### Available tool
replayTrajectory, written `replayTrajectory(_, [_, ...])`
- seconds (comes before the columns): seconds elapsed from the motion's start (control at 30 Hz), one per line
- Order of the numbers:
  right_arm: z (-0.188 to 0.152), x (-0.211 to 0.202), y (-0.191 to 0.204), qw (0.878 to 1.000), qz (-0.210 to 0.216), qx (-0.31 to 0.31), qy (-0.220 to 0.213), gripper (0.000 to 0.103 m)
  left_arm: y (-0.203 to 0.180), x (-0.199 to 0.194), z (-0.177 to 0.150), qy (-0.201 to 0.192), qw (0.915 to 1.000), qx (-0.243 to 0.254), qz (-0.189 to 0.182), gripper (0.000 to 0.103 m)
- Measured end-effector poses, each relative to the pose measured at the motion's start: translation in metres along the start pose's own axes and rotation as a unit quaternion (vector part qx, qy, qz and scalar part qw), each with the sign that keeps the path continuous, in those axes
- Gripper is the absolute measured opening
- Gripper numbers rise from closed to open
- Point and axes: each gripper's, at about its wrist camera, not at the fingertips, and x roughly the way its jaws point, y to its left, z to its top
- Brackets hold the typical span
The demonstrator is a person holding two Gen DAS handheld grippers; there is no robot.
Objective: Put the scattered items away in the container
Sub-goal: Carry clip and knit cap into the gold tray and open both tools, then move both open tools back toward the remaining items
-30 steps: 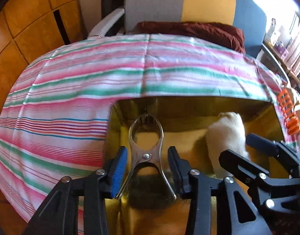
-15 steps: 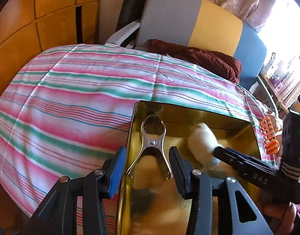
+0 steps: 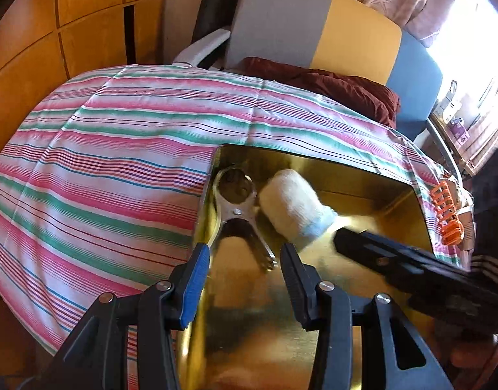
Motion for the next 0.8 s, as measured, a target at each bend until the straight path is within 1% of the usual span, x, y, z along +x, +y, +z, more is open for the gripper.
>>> replayTrajectory(0.1, [-0.002, -0.028, 0.009, 0.998, -0.037, -0.033, -0.037, 0.073, -0.016, -0.002, -0.002, -0.004, 0.9998, 0.012, -0.013, 0.046])
replayTrajectory(0.17, [-0.004, -0.047, 0.013, 0.994, -0.067, -0.05, -0.065, 0.081, -0.026, -0.004, -0.004, -0.012, 0.9994, 0.017, -0.026, 0.046])
replayTrajectory(0.23, [-0.007, -0.068, 0.011, 0.99, -0.09, -0.061, -0.092, 0.086, -0.039, -0.006, -0.008, -0.021, 0.9988, 0.018, -0.041, 0.046])
replayTrajectory(0.33, [-0.01, -0.092, 0.004, 0.983, -0.124, -0.071, -0.119, 0.089, -0.056, -0.008, -0.013, -0.025, 0.9972, 0.02, -0.068, 0.046])
replayTrajectory(0.4, [-0.012, -0.105, -0.003, 0.978, -0.143, -0.072, -0.135, 0.093, -0.068, -0.01, -0.016, -0.029, 0.9963, 0.026, -0.077, 0.046])
replayTrajectory(0.47, [-0.018, -0.122, -0.015, 0.973, -0.162, -0.065, -0.149, 0.098, -0.083, -0.015, -0.02, -0.035, 0.995, 0.039, -0.085, 0.046])
replayTrajectory(0.53, [-0.026, -0.139, -0.03, 0.97, -0.174, -0.054, -0.161, 0.099, -0.099, -0.02, -0.023, -0.045, 0.9926, 0.056, -0.098, 0.046])
replayTrajectory(0.63, [-0.038, -0.166, -0.056, 0.962, -0.199, -0.018, -0.185, 0.103, -0.127, -0.024, -0.028, -0.051, 0.9881, 0.079, -0.122, 0.047])
replayTrajectory(0.73, [-0.055, -0.19, -0.086, 0.951, -0.227, 0.029, -0.209, 0.103, -0.155, -0.024, -0.035, -0.041, 0.9822, 0.109, -0.148, 0.048])
replayTrajectory(0.8, [-0.068, -0.203, -0.107, 0.944, -0.245, 0.057, -0.212, 0.103, -0.176, -0.022, -0.04, -0.034, 0.9783, 0.136, -0.152, 0.048])
